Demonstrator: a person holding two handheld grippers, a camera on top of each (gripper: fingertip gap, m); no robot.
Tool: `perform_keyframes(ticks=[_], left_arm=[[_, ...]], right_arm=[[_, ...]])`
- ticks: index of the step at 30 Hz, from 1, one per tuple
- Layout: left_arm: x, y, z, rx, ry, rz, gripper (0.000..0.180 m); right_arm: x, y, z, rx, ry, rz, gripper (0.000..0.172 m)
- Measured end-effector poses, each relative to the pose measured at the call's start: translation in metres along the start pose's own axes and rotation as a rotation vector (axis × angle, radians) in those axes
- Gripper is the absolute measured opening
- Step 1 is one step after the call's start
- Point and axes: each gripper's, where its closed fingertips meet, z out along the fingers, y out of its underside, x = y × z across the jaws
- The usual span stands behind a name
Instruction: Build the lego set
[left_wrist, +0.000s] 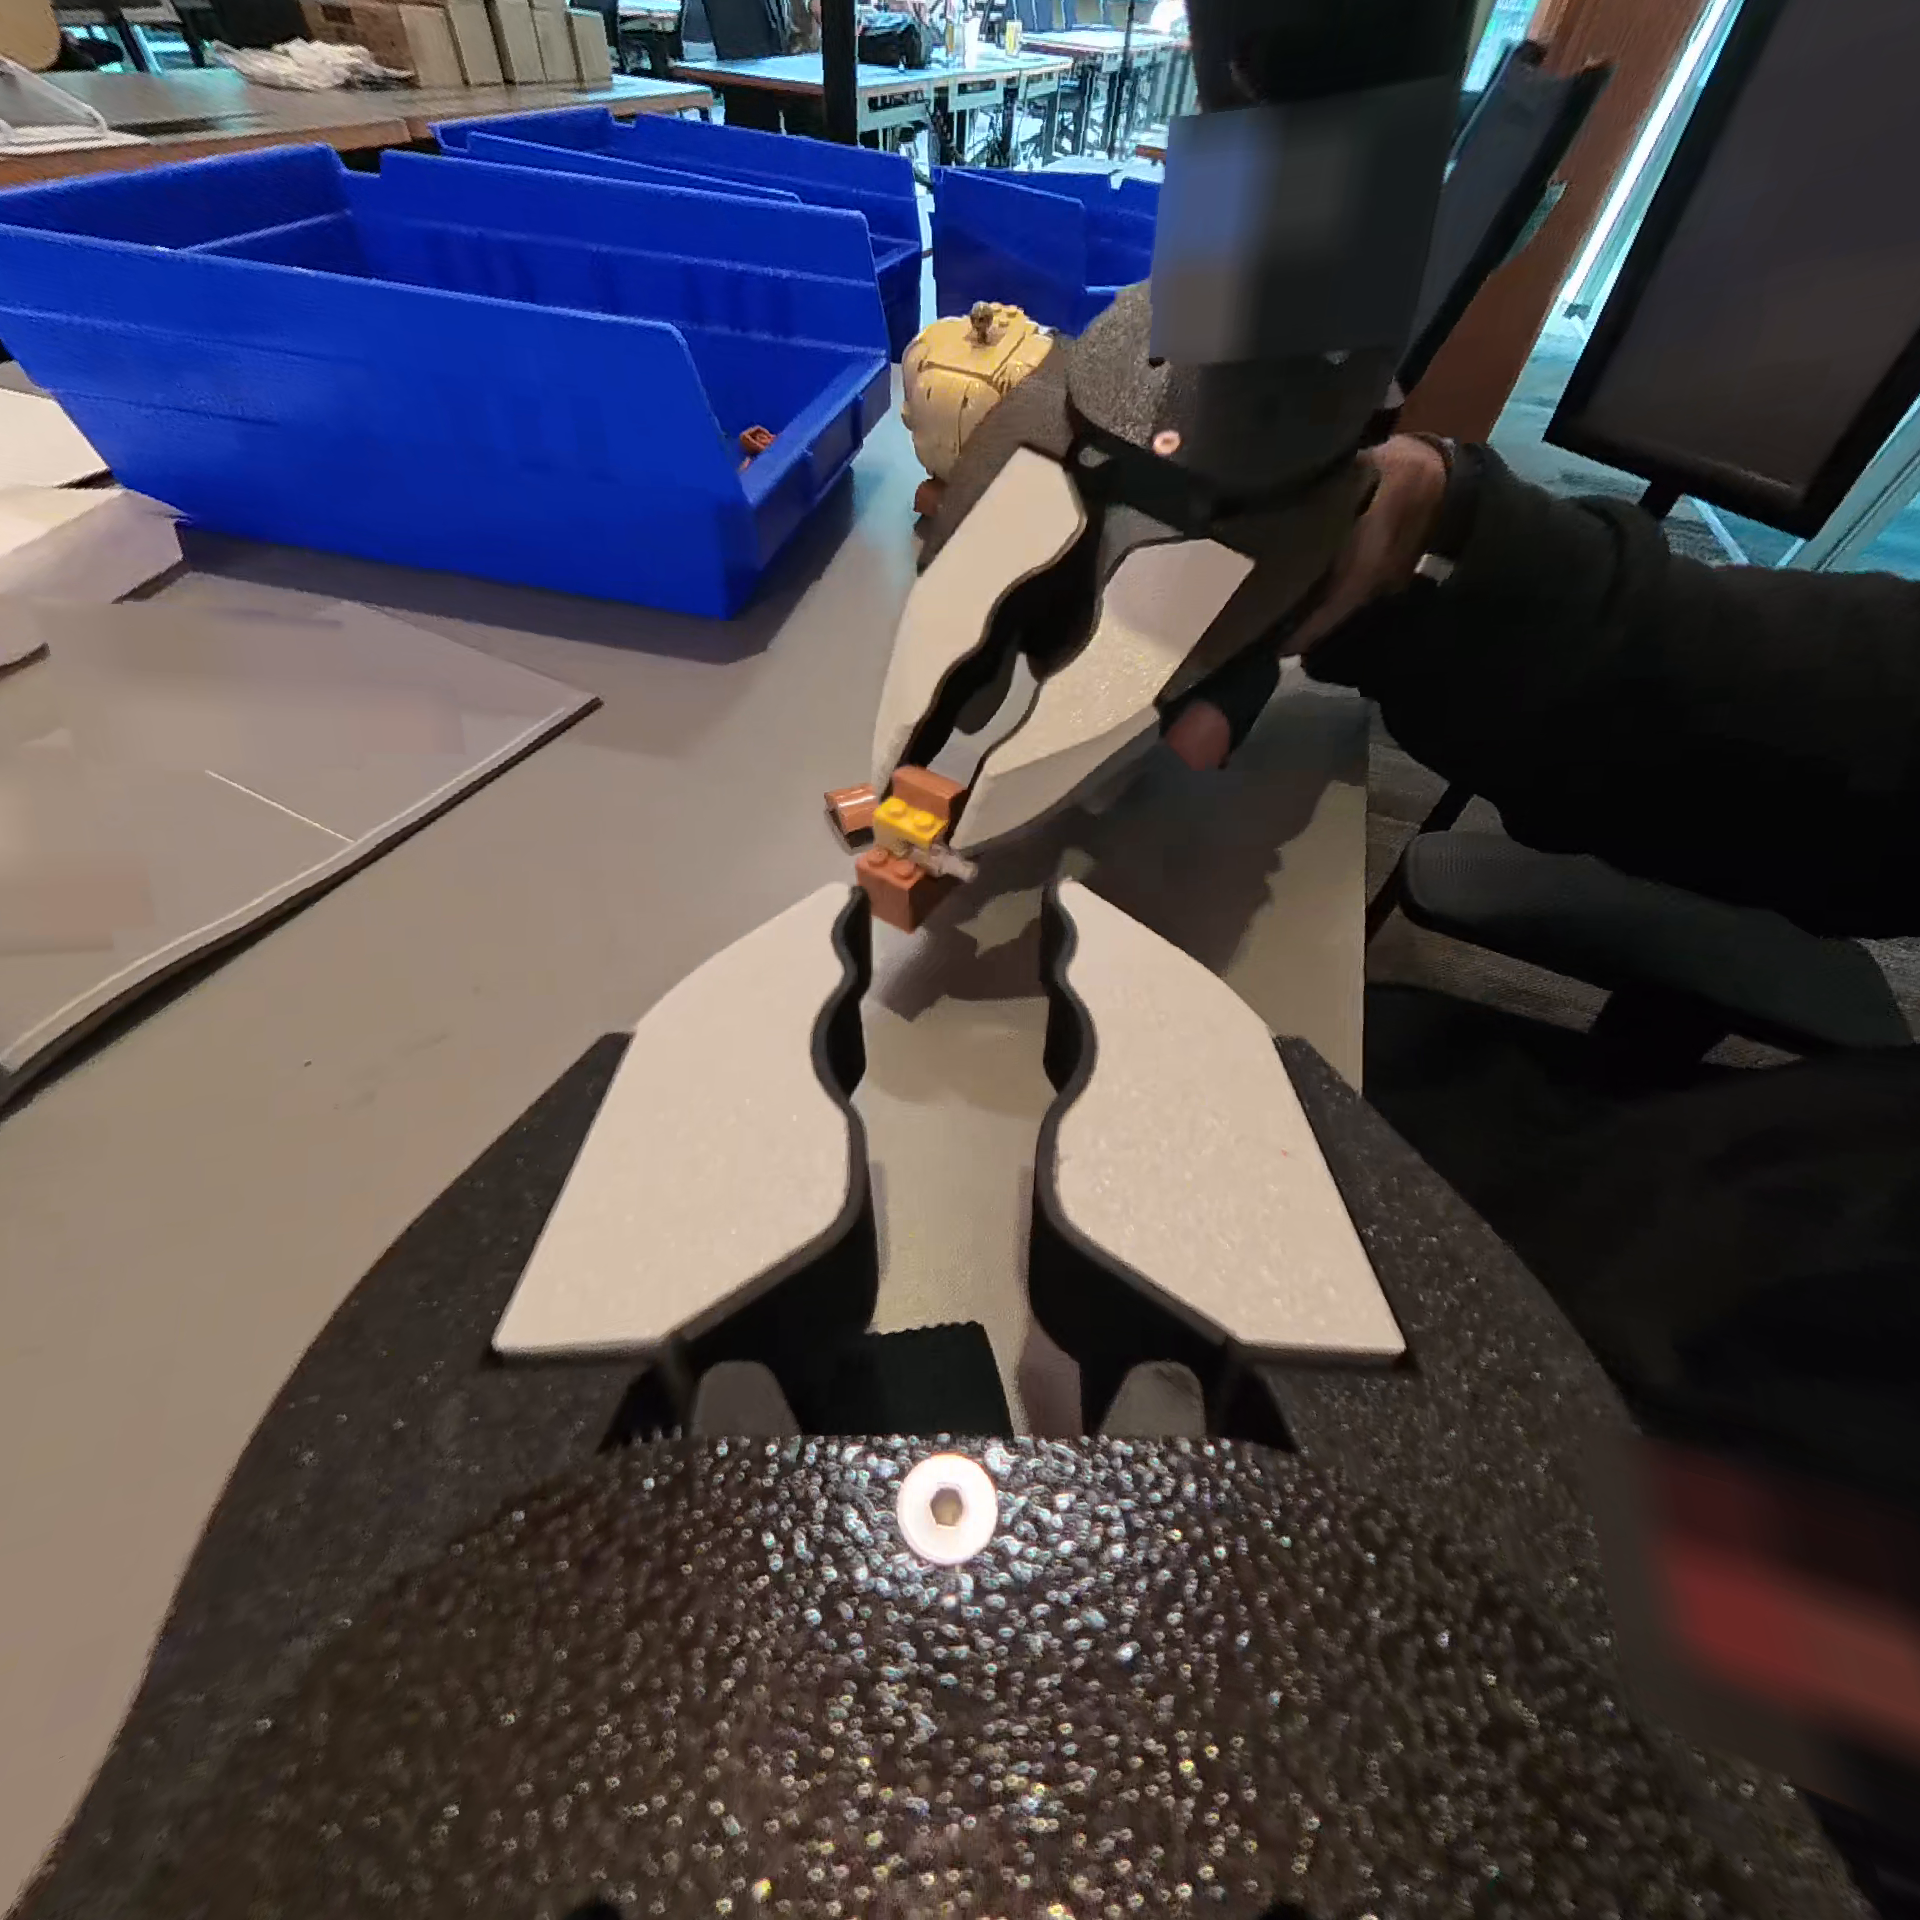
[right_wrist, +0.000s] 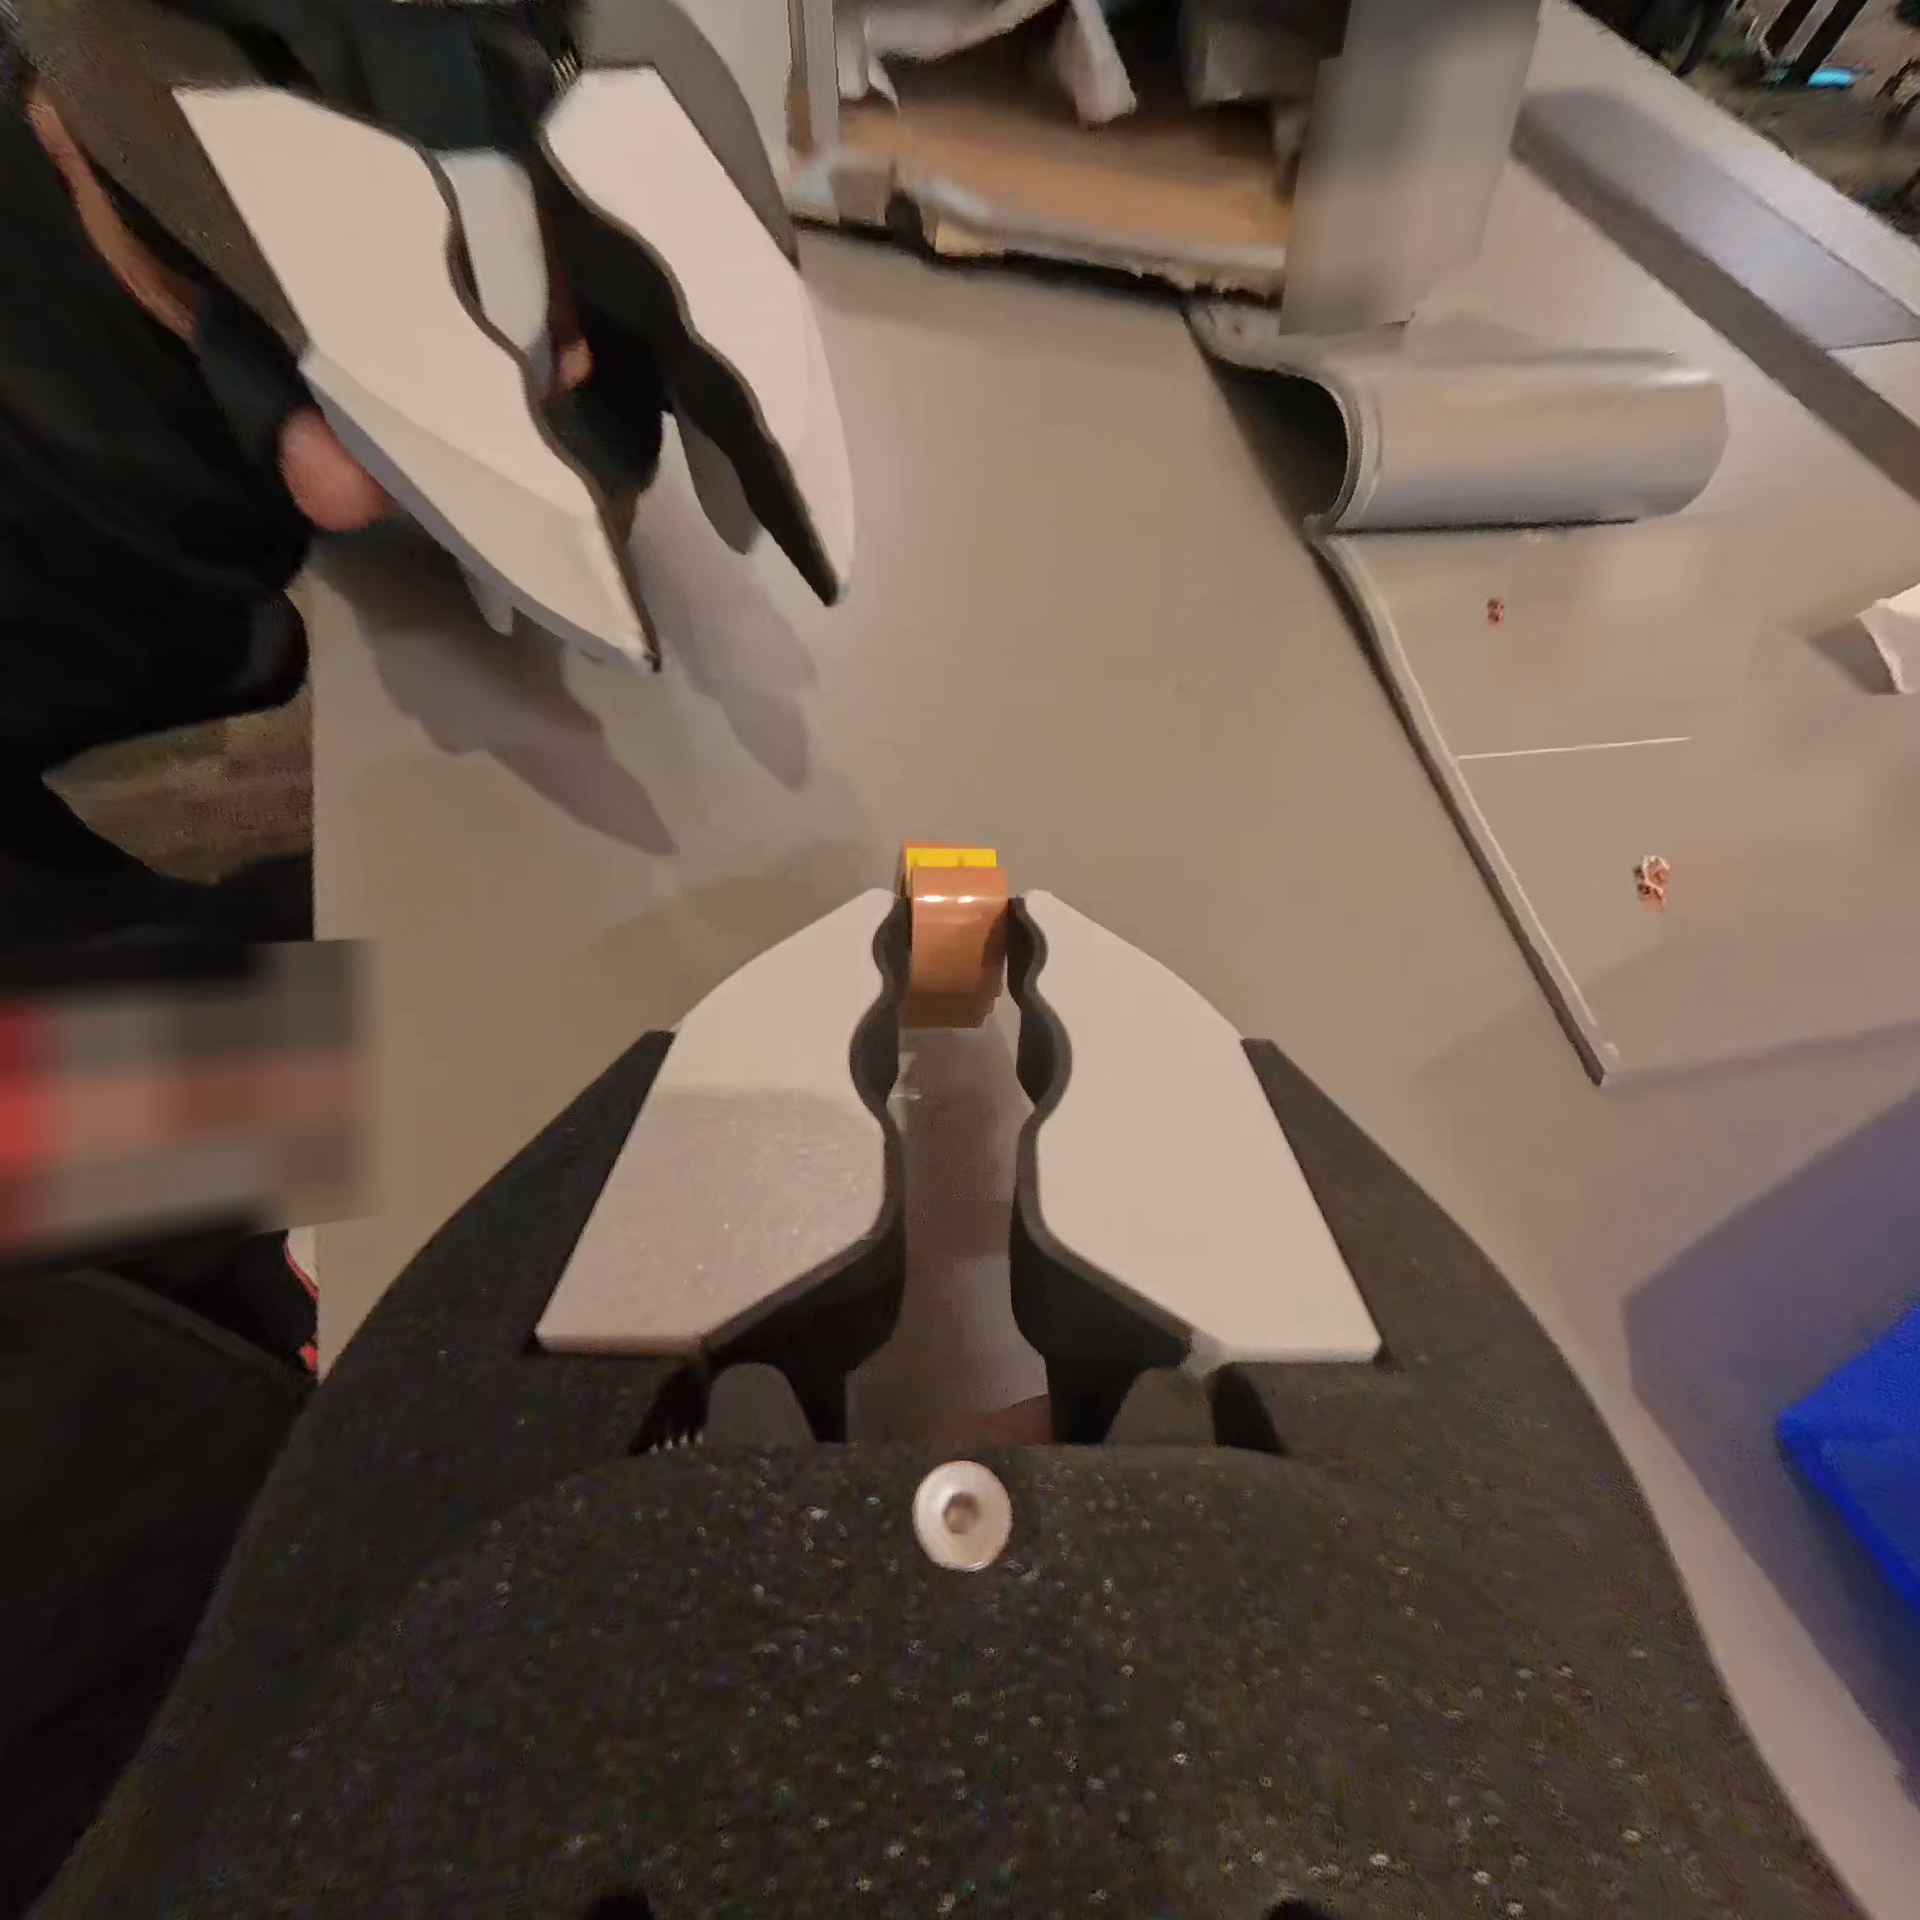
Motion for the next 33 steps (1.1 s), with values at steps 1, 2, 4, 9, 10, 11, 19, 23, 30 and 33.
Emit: perform_keyframes(ticks=[1, 2, 4, 9, 10, 11, 19, 23, 30, 33], left_arm=[[0.0, 0.0, 0.0, -0.003, 0.001, 0.001, 0.03], [0.0, 0.0, 0.0, -0.004, 0.003, 0.0, 0.03], [-0.001, -0.001, 0.0, 0.004, 0.002, -0.009, 0.029], [-0.007, -0.005, -0.003, 0.039, -0.013, -0.043, 0.028], [-0.007, -0.005, -0.005, 0.045, -0.013, -0.043, 0.028], [-0.008, -0.005, -0.006, 0.046, -0.015, -0.042, 0.028], [-0.013, -0.008, -0.012, 0.082, -0.001, -0.072, 0.028], [-0.014, -0.008, -0.011, 0.073, -0.006, -0.065, 0.027], [-0.014, -0.007, -0.01, 0.067, -0.012, -0.059, 0.027], [-0.014, -0.008, -0.01, 0.072, -0.009, -0.066, 0.027]], right_arm=[[0.0, 0.002, 0.003, -0.021, -0.002, -0.008, 0.017], [-0.001, 0.004, 0.005, -0.043, -0.01, -0.013, 0.017], [-0.001, 0.011, 0.01, -0.083, -0.014, -0.027, 0.017], [-0.001, 0.019, 0.012, -0.113, 0.013, -0.041, 0.018], [-0.001, 0.02, 0.011, -0.114, 0.019, -0.041, 0.021], [-0.001, 0.02, 0.009, -0.109, 0.03, -0.047, 0.025], [0.033, 0.028, -0.026, -0.031, 0.174, 0.042, 0.031], [0.047, 0.046, -0.022, -0.147, 0.214, 0.032, 0.034], [0.056, 0.054, -0.012, -0.287, 0.199, -0.094, 0.027], [0.071, 0.054, -0.01, -0.334, 0.244, -0.138, 0.027]])
